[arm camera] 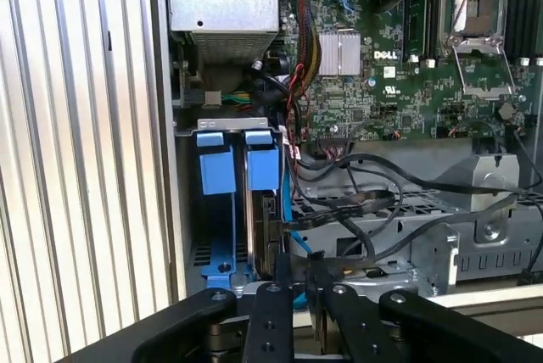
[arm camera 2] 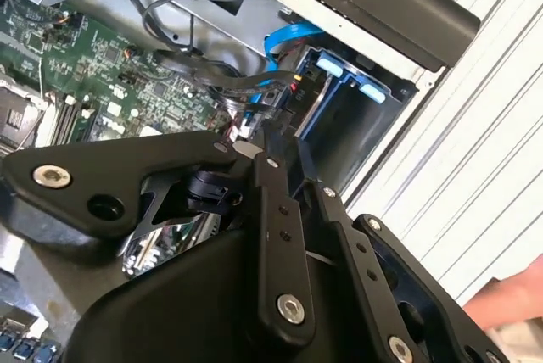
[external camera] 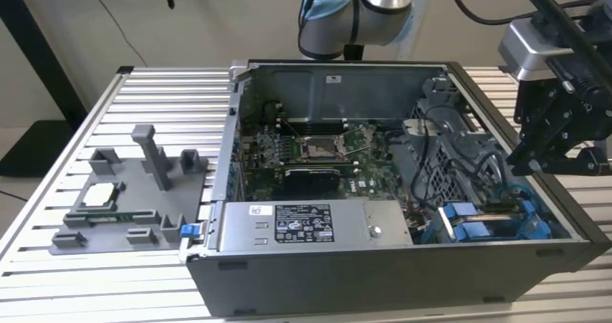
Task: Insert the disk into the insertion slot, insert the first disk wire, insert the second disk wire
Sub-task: 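Insert the second disk wire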
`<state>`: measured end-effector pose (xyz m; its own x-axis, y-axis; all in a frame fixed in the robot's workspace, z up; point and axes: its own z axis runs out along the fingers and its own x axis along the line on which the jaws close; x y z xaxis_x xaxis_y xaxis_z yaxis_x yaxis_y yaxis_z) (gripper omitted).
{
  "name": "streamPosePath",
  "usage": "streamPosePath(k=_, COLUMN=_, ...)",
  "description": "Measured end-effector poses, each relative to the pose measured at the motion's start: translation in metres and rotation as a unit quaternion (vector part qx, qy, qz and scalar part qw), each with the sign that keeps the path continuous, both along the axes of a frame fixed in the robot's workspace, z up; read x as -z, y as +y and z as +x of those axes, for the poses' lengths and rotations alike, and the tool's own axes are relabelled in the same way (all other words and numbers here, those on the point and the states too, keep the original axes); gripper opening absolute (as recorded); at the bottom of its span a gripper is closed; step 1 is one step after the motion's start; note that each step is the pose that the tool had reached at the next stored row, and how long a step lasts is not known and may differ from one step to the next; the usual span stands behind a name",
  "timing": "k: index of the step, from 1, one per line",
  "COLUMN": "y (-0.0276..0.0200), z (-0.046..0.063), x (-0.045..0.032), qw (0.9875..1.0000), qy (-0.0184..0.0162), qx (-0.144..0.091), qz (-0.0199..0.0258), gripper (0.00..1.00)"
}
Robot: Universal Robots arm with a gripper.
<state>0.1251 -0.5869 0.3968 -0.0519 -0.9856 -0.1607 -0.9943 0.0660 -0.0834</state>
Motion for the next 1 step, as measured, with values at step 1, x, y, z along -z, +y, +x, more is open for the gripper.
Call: streamPosePath(k=1, y=0.0, z=0.0, x=0.0, qw=1.0, qy=0.0, qx=0.0, qz=0.0, gripper=1.0)
